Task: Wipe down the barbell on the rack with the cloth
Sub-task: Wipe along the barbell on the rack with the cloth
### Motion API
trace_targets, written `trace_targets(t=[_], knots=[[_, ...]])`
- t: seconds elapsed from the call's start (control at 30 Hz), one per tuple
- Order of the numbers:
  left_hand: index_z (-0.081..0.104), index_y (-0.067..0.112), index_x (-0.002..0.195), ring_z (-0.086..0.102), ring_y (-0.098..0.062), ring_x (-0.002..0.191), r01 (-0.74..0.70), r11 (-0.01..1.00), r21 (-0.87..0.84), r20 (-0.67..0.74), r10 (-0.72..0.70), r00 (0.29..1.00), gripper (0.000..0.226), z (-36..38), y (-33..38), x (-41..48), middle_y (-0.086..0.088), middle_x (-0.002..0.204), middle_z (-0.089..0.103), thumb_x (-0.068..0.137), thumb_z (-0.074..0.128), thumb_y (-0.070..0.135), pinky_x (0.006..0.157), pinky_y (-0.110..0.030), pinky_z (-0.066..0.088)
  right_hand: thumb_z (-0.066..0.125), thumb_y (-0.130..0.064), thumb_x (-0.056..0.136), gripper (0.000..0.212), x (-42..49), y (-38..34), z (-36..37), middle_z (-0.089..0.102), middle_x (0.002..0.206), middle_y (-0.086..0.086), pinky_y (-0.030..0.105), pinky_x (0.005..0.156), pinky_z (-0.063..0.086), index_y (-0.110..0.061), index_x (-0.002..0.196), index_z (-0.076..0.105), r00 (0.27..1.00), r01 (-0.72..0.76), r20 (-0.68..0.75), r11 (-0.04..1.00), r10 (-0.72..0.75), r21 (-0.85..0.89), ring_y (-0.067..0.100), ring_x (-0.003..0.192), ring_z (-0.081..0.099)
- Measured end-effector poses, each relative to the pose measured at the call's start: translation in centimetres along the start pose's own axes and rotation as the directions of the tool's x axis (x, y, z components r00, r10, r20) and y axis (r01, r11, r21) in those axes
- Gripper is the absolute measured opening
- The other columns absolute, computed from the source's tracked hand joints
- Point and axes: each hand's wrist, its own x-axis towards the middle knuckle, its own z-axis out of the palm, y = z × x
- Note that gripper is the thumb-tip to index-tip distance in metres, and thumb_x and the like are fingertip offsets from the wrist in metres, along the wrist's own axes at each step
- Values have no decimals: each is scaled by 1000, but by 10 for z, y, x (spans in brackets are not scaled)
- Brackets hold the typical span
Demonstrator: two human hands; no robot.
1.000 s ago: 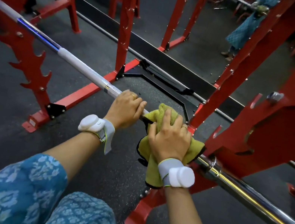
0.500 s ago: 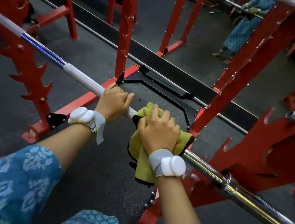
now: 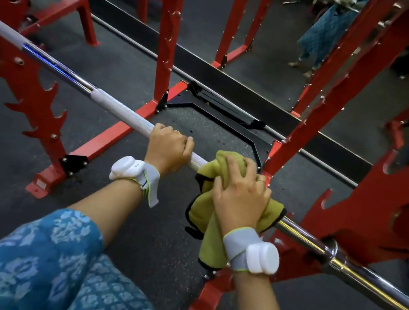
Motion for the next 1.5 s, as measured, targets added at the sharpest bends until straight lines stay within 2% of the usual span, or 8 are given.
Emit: trace_targets(t=[0.13, 0.23, 0.4, 0.67, 0.93, 1.2, 1.37, 1.5], knots=[[56, 10, 38, 52, -26, 42, -3, 1000, 5, 22, 3, 1000, 49, -2, -1, 0, -9, 42, 56, 80, 35, 23, 61, -35, 21, 62, -30, 80, 34, 25, -28, 2, 56, 112, 12, 45, 79, 41, -23, 113, 63, 976, -104, 199, 994, 93, 43, 37, 97, 54], [54, 11, 39, 51, -26, 41, -46, 998, 31, 24, 45, 999, 49, -2, -3, 0, -7, 42, 55, 82, 34, 22, 59, -33, 24, 72, -29, 68, 34, 21, -38, 8, 61, 104, 12, 42, 68, 44, -22, 101, 67, 988, 72, 137, 997, -74, 26, 37, 84, 59], [54, 11, 39, 50, -26, 42, -53, 998, 14, 37, 53, 998, 48, -1, -2, -1, -9, 43, 55, 80, 33, 21, 59, -35, 19, 52, -28, 67, 40, -7, -12, 1, 61, 115, 9, 38, 63, 44, -27, 105, 59, 960, 280, -5, 957, -280, 80, 33, 81, 55], [57, 10, 38, 51, -25, 41, -5, 1000, -9, 37, 5, 999, 48, -2, 0, 0, -8, 42, 56, 79, 35, 23, 60, -27, 39, 67, -17, 70, 37, 14, -3, -12, 59, 107, 12, 44, 71, 45, -21, 106, 65, 986, -140, 103, 987, 132, 78, 39, 88, 57], [59, 9, 41, 50, -26, 43, 7, 1000, -26, 66, -6, 998, 50, 3, -1, -1, -9, 43, 56, 80, 32, 24, 62, -30, 38, 62, -21, 68, 38, -14, -3, -5, 61, 117, 7, 39, 68, 43, -28, 105, 67, 951, 309, 15, 951, -309, 12, 33, 83, 54], [59, 8, 42, 51, -25, 44, 25, 998, -49, 75, -21, 997, 51, -1, 0, -1, -9, 44, 57, 82, 33, 25, 65, -32, 43, 66, -18, 69, 39, 6, 3, -15, 58, 111, 12, 45, 70, 44, -21, 108, 64, 994, -51, 98, 996, 44, 76, 39, 85, 56], [59, 9, 41, 51, -25, 44, 13, 1000, -6, 53, -12, 999, 50, 0, -1, -2, -8, 44, 57, 82, 34, 25, 64, -35, 27, 75, -21, 58, 49, 6, -15, -7, 62, 112, 9, 41, 65, 45, -24, 106, 65, 978, 185, 99, 983, -184, -4, 37, 81, 57], [59, 9, 41, 51, -25, 44, 22, 1000, -15, 70, -21, 997, 50, -1, 0, -2, -8, 44, 57, 82, 34, 24, 64, -34, 28, 56, -27, 67, 46, -13, 3, -13, 58, 123, 6, 40, 68, 46, -29, 113, 57, 954, 288, 64, 954, -294, 77, 35, 86, 54]])
